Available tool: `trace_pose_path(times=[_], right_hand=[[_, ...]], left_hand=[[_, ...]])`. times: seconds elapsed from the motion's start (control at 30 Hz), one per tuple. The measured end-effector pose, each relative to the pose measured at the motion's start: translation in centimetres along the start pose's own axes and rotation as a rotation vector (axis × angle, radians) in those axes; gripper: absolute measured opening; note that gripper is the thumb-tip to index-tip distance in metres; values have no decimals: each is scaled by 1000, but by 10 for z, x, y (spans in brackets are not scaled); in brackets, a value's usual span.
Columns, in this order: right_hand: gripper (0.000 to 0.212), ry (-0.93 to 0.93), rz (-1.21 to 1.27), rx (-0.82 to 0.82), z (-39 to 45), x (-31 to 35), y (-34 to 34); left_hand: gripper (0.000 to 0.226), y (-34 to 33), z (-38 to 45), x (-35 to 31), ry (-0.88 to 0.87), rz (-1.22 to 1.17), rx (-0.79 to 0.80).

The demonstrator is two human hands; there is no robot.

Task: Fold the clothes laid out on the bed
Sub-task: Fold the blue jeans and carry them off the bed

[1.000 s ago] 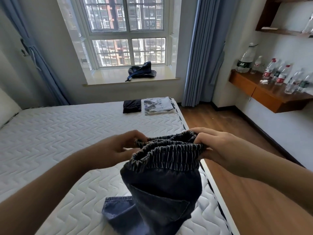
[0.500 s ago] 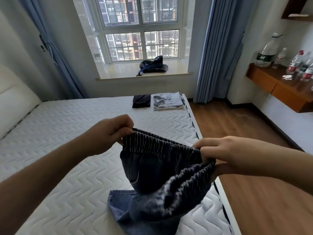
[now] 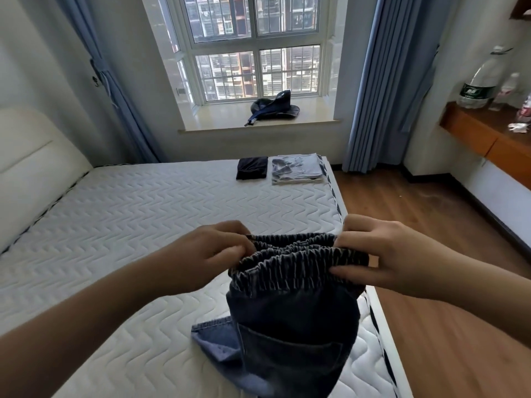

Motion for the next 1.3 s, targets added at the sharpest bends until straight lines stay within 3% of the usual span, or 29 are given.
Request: trace_pose_path(times=[0.07, 0.13, 0.2, 0.33, 0.4, 0.5, 0.6, 0.73, 0.87, 1.0, 1.17, 1.3], right_hand=[[37, 2, -37, -11, -4, 1, 1], [39, 5, -73, -23, -9, 0, 3], [41, 16, -117, -56, -14, -2, 9], [51, 82, -361, -89, -25, 1, 18], [54, 74, -426, -113, -28, 1, 23], [57, -30, -372, -133, -25, -7, 32], [56, -182, -152, -97, -15, -22, 39], [50, -259, -67, -83, 9, -34, 50], [42, -323, 124, -256, 43, -46, 90], [57, -353, 368, -493, 69, -52, 149], [27, -333, 281, -675, 101, -33, 242], [23, -268, 180, -845, 115, -5, 314]], left_hand=[[54, -4, 1, -5, 20, 11, 5], [56, -13, 2, -13, -18, 210, -11], [50, -20, 5, -21, -67, 378, -60], [17, -22, 9, -40, -140, 360, -94], [27, -17, 11, -52, -174, 349, -106], [37, -6, 14, -67, -217, 361, -141], [42, 13, 21, -71, -221, 346, -173], [33, 43, 37, -68, -188, 338, -191], [21, 92, 61, -73, -172, 377, -256], [27, 161, 80, -101, -208, 382, -369], [25, 241, 88, -156, -325, 423, -509], [30, 298, 81, -201, -425, 474, -701]])
Point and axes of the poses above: each hand's wrist, its own z-axis towards the middle knuckle, its own y-axis out of the back of the hand, x = y × z, the point moved 8 cm from there along z, towards the middle knuckle, and after that the axes turned 3 degrees about y, right-handed, at the moved point
